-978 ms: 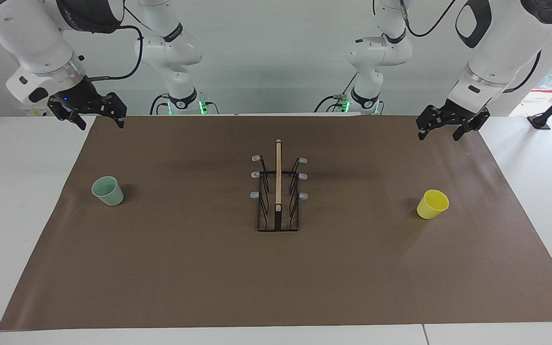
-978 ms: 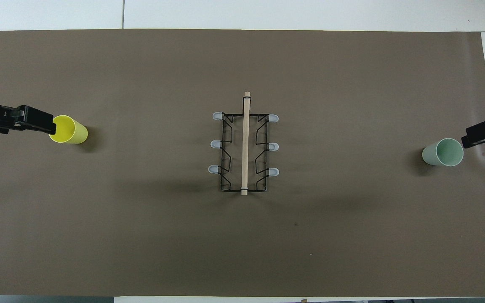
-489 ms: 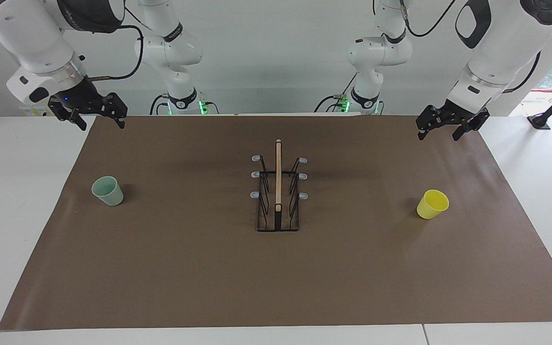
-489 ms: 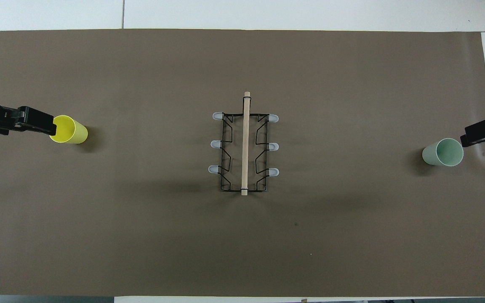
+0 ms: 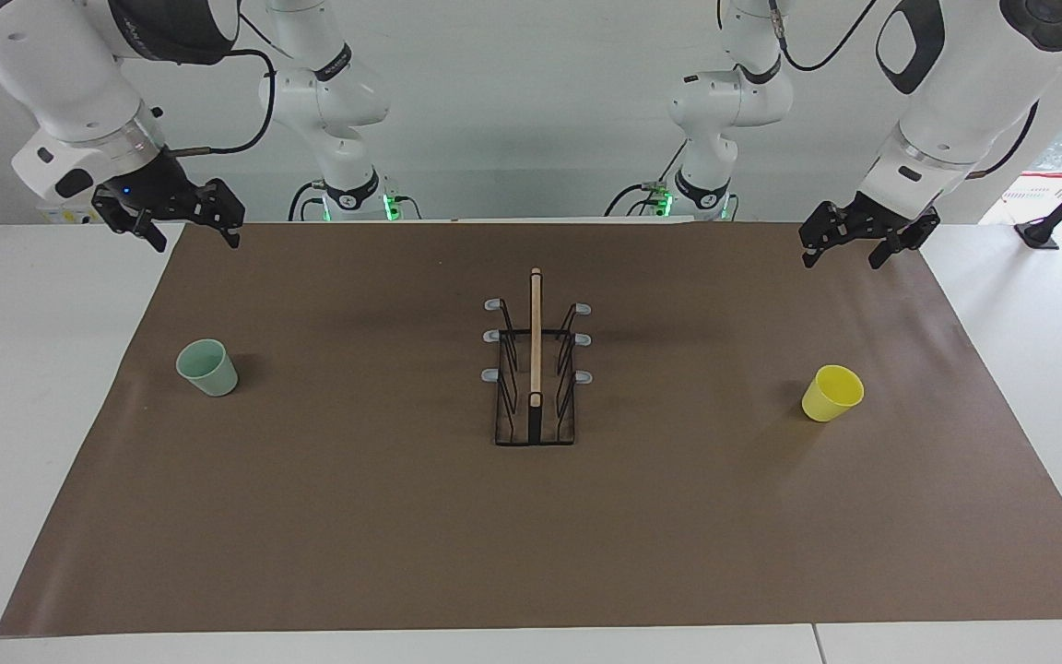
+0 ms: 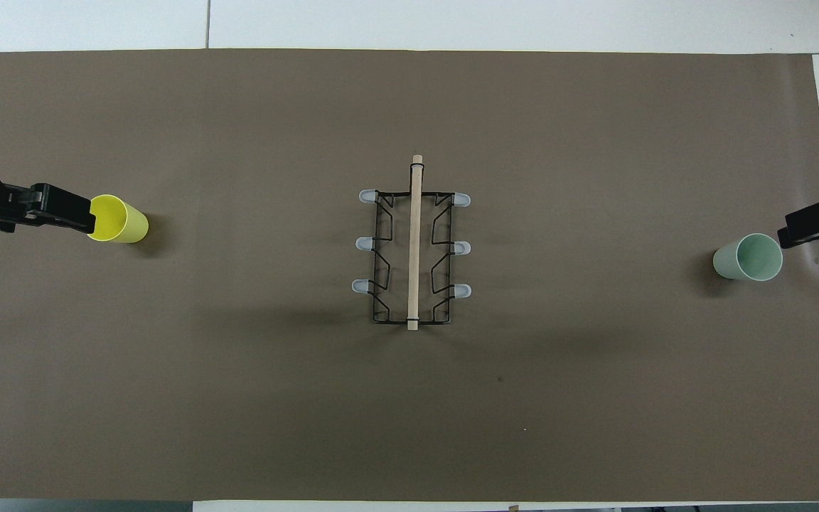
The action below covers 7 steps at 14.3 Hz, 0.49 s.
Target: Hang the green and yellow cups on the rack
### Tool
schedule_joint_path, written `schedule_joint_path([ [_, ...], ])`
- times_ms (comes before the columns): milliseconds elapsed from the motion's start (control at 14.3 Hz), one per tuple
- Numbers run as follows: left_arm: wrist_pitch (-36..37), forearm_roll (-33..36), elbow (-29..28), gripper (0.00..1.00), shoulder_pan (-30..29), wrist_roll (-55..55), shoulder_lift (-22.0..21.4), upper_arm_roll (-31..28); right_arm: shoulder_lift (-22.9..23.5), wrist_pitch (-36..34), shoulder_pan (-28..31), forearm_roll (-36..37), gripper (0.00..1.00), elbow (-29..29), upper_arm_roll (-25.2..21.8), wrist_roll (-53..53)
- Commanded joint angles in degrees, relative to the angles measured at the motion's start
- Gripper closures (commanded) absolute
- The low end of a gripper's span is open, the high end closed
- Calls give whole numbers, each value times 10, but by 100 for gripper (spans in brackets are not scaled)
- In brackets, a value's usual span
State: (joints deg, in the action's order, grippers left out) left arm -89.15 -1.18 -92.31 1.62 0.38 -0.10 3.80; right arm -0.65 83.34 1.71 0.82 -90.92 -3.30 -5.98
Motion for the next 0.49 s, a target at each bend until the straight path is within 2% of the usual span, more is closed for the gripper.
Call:
schedule_joint_path([
  [0, 4, 7, -9, 0, -4, 5, -10, -1, -8, 41, 8, -1, 0, -19, 0, 37],
  [70, 6, 7, -8, 0, -1, 2, -11, -1, -1, 72, 9, -3, 0, -17, 0, 37],
  [210, 7, 3, -8, 0, -6, -6, -17, -1, 61, 85, 8, 17, 0, 15, 0, 37],
  [279, 8, -5, -2, 0, -9, -26, -13, -3, 101, 73, 3, 56, 0, 50, 5, 36],
  [419, 13, -49, 9, 0, -33, -49, -3, -7, 171, 6, 4, 96, 0, 127, 35, 36],
])
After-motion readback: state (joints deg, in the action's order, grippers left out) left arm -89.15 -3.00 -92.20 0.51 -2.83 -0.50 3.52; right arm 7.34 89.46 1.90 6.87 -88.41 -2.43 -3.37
